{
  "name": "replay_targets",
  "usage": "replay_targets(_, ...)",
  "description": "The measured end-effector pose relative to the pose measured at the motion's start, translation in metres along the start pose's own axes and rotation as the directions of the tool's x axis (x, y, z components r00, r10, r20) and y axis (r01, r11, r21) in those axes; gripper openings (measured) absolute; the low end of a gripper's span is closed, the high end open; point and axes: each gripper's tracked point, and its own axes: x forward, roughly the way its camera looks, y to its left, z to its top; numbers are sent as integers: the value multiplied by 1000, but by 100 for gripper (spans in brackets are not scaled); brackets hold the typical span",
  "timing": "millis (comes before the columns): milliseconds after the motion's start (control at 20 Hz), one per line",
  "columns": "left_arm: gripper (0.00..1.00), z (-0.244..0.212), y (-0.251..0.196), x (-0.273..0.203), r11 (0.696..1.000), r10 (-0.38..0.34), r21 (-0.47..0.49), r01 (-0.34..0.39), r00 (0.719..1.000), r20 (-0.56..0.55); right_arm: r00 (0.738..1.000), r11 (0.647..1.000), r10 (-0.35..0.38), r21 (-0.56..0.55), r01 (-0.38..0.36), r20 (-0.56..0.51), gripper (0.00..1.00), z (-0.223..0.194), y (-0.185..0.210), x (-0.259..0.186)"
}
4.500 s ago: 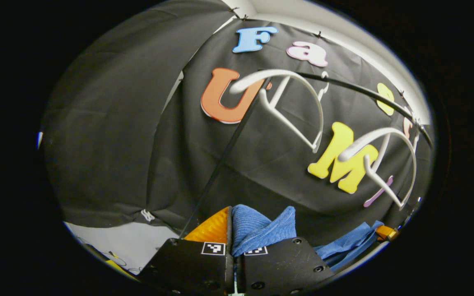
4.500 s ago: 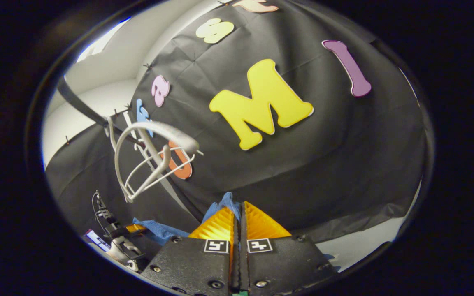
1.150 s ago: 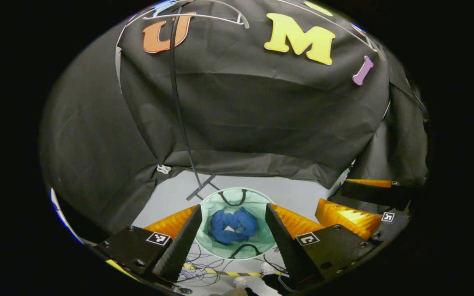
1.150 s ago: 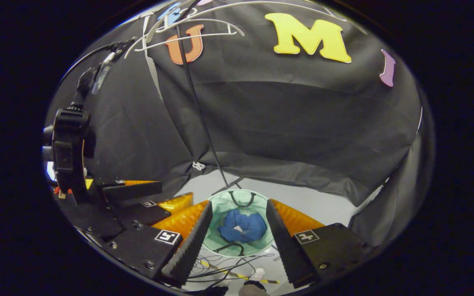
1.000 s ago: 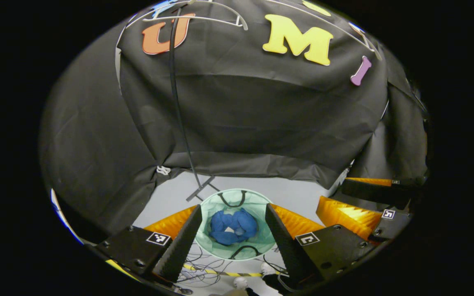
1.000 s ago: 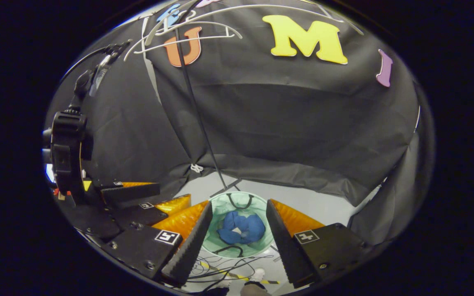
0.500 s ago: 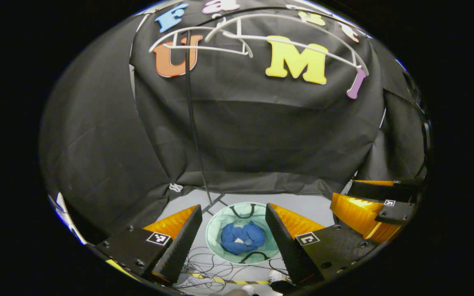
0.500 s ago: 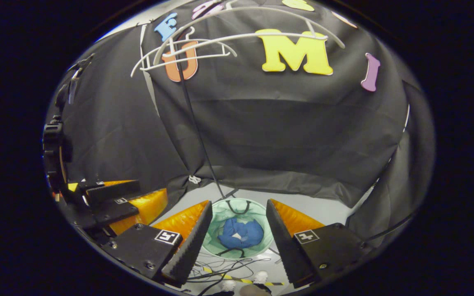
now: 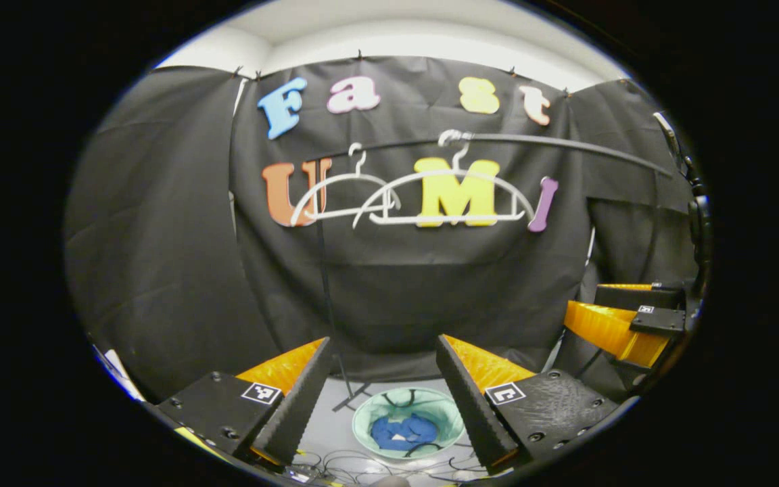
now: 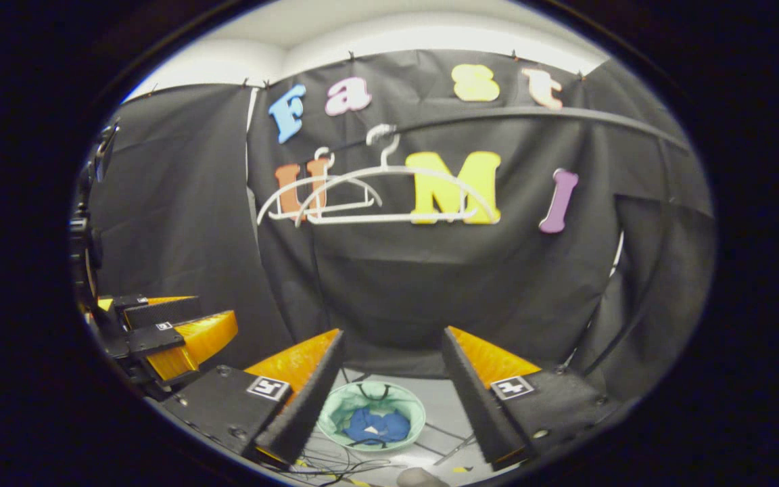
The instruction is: Grasp the clothes on the hanger with both hands and then place them into the laundry hamper below.
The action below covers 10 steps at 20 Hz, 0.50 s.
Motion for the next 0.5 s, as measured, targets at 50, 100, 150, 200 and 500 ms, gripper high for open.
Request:
replay_targets(50, 89, 14, 0, -15, 1000, -1, 16, 0, 999, 39, 999, 1000, -11, 1, 11, 36, 100, 15, -4, -19)
replay_targets(100, 91, 23, -2, -28, 1000, -3, 21, 1, 998, 68, 997, 1000, -26, -6, 26, 72, 100, 28, -10, -38)
replay_targets(150, 93, 36, -6, -42, 1000, -7, 24, 5, 995, 97, 994, 999, -41, -11, 42, 105, 100, 38, -20, -55)
replay_targets(200, 95, 47, -5, -53, 1000, 0, 29, -4, 991, 133, 990, 998, -56, -7, 58, 132, 100, 44, -29, -70)
replay_targets(500, 97, 81, -9, -95, 997, 56, 40, -68, 967, 250, 964, 995, -87, 66, 73, 251, 100, 73, -57, -135)
